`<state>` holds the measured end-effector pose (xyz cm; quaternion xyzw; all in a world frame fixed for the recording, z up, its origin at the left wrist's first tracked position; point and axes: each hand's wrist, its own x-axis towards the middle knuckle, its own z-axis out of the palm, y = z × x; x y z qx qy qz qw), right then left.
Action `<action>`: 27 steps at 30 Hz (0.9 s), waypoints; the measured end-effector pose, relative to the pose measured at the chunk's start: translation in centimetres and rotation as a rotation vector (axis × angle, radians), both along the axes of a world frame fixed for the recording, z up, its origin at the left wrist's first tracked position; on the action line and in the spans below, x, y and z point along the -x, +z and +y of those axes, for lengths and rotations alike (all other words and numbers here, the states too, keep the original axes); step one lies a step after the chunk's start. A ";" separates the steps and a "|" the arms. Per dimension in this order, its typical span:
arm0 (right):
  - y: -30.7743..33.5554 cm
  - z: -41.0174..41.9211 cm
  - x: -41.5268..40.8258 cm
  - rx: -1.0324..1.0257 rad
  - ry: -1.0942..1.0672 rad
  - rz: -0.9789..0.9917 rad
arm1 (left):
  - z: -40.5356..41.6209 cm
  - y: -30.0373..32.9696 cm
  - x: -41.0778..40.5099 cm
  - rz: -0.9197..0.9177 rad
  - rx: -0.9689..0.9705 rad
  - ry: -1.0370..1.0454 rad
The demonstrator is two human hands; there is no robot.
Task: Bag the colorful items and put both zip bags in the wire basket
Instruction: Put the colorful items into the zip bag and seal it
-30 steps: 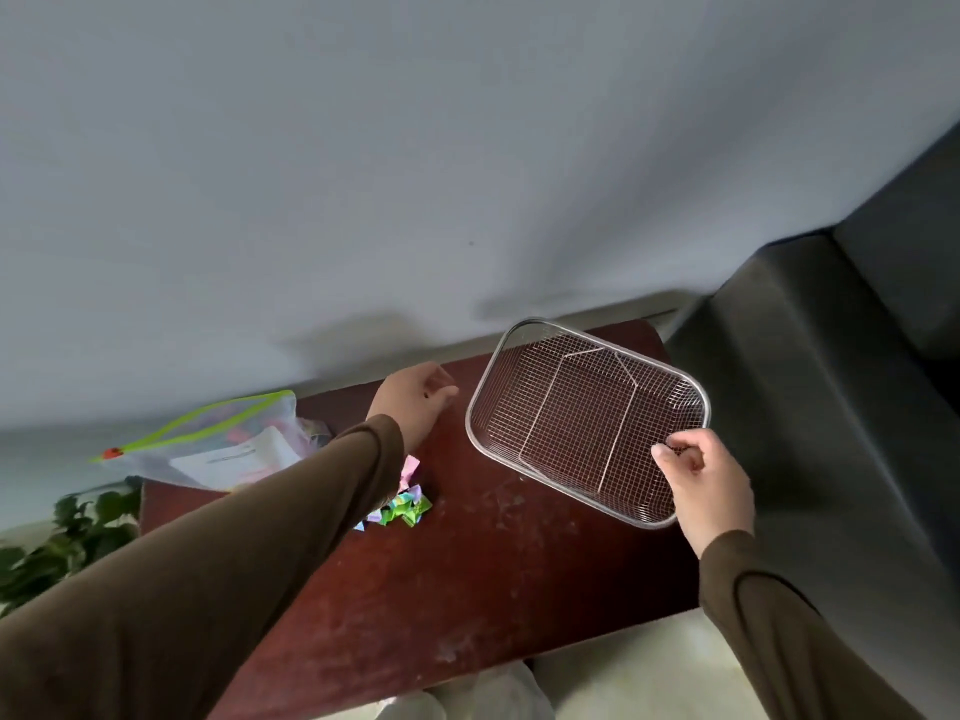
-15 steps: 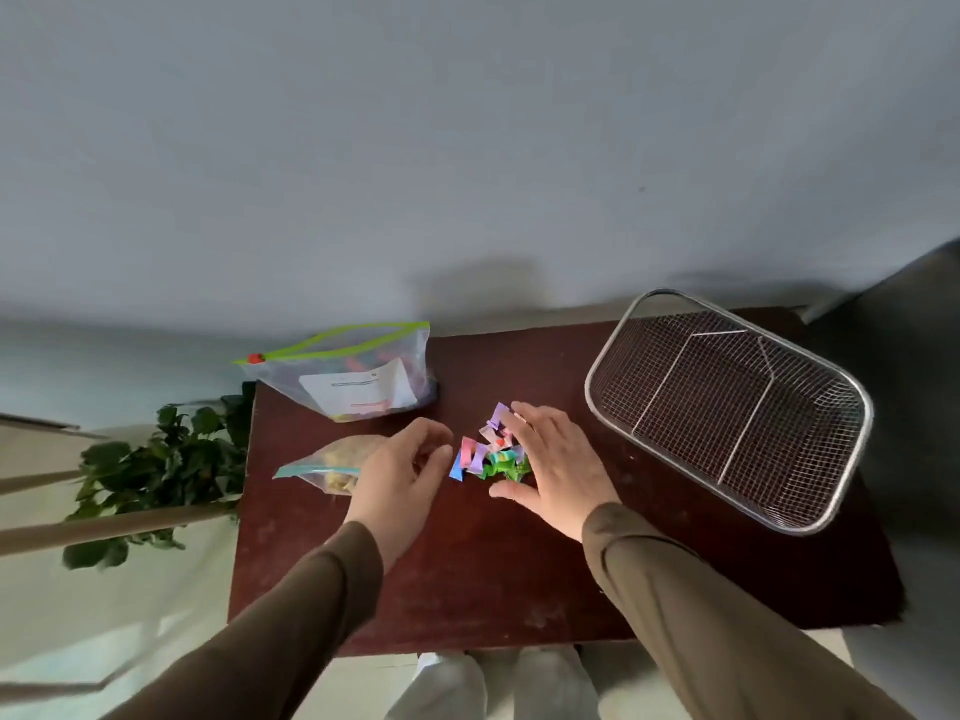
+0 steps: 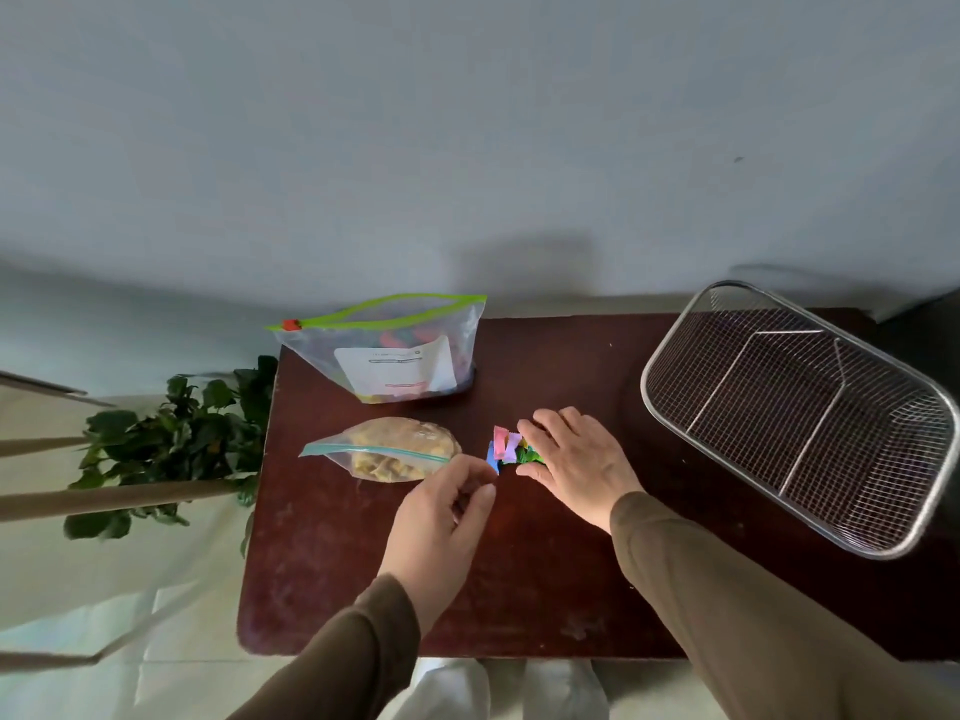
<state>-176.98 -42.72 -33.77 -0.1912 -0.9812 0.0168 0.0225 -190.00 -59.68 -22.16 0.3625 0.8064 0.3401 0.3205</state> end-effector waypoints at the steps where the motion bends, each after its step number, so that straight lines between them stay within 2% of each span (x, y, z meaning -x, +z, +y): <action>1: 0.0 -0.1 0.0 -0.014 0.004 0.009 | 0.1 -0.2 0.1 -0.003 0.001 -0.003; 5: 0.2 -0.5 0.0 -0.063 -0.009 0.024 | 0.9 -0.8 0.2 -0.005 -0.008 -0.026; 8: 0.2 -0.9 -0.2 -0.022 -0.012 0.007 | 1.5 -0.7 0.3 -0.008 -0.012 -0.049; 14: 1.4 -0.1 -0.2 0.139 -0.049 -0.087 | 1.4 0.6 0.2 -0.024 -0.019 -0.089; 17: 2.0 -0.1 -0.1 0.276 -0.165 -0.067 | 1.0 1.6 0.5 -0.044 -0.038 -0.088; 21: 3.5 0.1 0.9 0.693 -0.603 0.089 | 0.8 3.9 1.5 -0.059 -0.077 -0.075; 23: 5.3 0.0 1.6 0.893 -0.789 0.246 | 0.9 5.2 2.6 -0.030 -0.094 -0.069; 27: 10.8 -1.3 4.3 1.550 -1.052 0.652 | 1.2 7.8 6.3 0.082 -0.158 0.000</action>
